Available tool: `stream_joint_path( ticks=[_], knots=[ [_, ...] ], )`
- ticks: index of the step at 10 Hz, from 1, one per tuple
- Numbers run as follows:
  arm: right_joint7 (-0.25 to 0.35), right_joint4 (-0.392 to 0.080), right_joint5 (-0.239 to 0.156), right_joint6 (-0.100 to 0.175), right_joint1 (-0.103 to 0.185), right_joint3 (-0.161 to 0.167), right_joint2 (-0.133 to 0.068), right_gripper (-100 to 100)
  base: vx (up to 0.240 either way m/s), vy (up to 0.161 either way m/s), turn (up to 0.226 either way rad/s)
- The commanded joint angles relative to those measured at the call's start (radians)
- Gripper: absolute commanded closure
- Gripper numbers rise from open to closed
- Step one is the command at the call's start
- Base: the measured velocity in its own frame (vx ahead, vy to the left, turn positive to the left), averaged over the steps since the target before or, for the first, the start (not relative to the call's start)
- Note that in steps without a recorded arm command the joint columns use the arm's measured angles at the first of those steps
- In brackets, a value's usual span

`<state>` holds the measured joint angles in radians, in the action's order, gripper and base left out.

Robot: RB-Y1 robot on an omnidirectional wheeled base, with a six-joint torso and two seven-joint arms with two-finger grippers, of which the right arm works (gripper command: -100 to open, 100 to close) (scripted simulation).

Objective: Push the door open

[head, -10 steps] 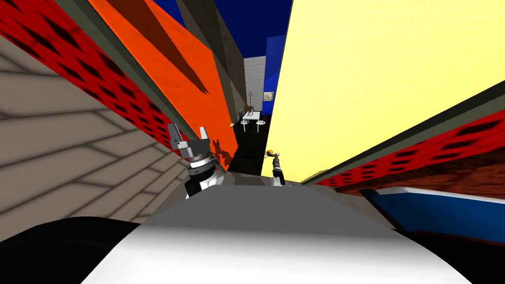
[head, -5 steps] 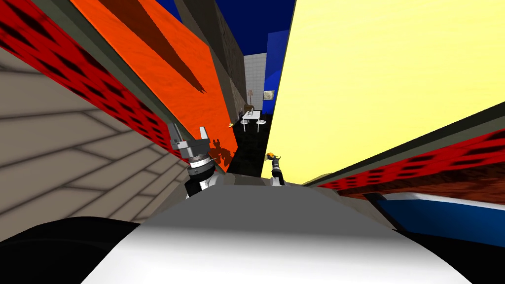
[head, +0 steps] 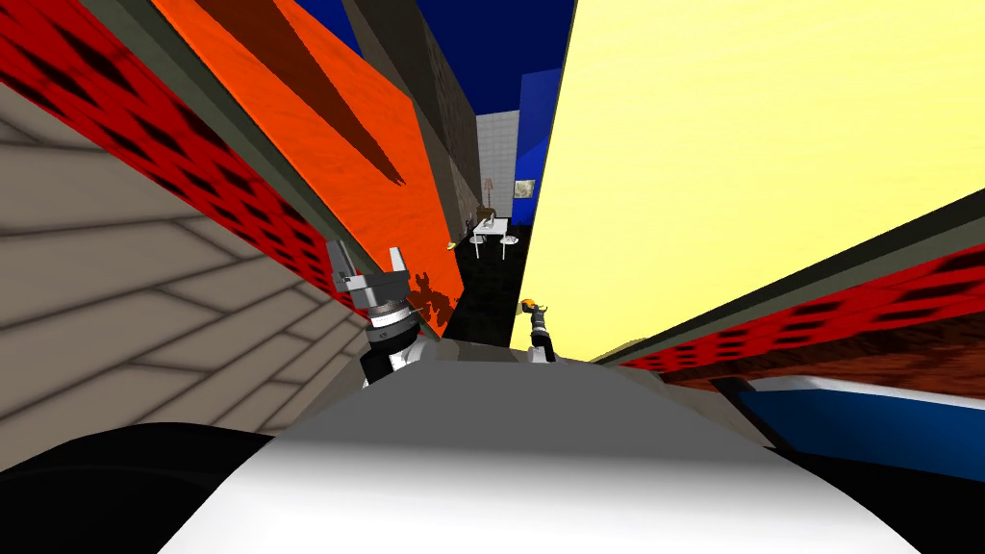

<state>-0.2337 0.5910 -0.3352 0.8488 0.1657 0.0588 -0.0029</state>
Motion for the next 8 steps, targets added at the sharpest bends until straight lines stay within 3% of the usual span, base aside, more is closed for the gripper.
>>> stream_joint_path(
  ticks=[1,8],
  knots=[
    [-0.007,0.023,-0.009,-0.005,-0.007,-0.015,-0.021,100,0.179,0.039,-0.037],
    [-0.027,0.022,-0.048,-0.002,-0.005,-0.07,-0.064,100,0.166,0.039,-0.038]
  ],
)
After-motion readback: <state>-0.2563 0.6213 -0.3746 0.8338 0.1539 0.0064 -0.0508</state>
